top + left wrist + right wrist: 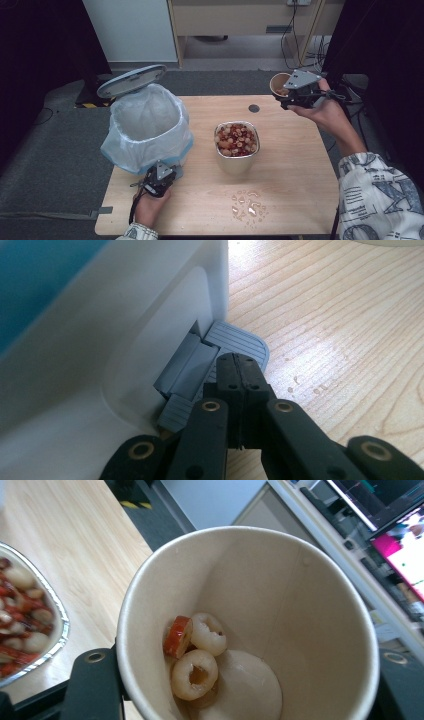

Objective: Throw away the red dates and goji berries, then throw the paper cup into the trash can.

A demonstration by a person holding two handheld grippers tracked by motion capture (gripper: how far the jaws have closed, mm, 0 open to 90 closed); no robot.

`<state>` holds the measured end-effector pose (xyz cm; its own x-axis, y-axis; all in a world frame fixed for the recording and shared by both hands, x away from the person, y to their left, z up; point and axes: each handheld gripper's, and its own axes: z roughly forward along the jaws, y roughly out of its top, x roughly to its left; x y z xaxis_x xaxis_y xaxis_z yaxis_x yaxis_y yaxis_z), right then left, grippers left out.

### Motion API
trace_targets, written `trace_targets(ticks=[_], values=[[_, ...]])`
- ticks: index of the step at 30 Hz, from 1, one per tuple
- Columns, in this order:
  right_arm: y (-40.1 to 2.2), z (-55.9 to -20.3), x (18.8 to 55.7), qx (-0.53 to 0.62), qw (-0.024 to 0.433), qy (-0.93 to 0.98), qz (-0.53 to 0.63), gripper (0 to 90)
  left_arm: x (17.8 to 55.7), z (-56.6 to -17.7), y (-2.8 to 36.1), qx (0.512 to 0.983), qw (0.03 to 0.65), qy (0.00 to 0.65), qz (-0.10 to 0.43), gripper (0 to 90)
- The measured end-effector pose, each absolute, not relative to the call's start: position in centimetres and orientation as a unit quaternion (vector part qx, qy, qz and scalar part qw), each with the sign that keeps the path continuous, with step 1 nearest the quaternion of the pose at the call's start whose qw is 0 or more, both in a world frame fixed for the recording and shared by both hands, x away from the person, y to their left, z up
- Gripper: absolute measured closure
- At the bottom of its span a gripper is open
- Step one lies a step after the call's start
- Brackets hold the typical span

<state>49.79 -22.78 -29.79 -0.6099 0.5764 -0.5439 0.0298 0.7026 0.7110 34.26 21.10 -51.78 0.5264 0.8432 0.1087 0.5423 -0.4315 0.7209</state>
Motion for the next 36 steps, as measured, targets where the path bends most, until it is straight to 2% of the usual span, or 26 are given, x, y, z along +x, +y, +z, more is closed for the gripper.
trace_targets(ticks=[20, 36], values=[[-23.5, -28.9, 49.7, 0.213, 0.332, 0.822, 0.411, 32.5, 34.3, -51.8, 21.1, 0.813, 0.321, 0.426, 0.235, 89.3], [-20.5, -28.5, 49.7, 0.205, 0.283, 0.832, 0.432, 32.1, 34.3, -51.8, 21.1, 0.812, 0.321, 0.426, 0.236, 89.2]])
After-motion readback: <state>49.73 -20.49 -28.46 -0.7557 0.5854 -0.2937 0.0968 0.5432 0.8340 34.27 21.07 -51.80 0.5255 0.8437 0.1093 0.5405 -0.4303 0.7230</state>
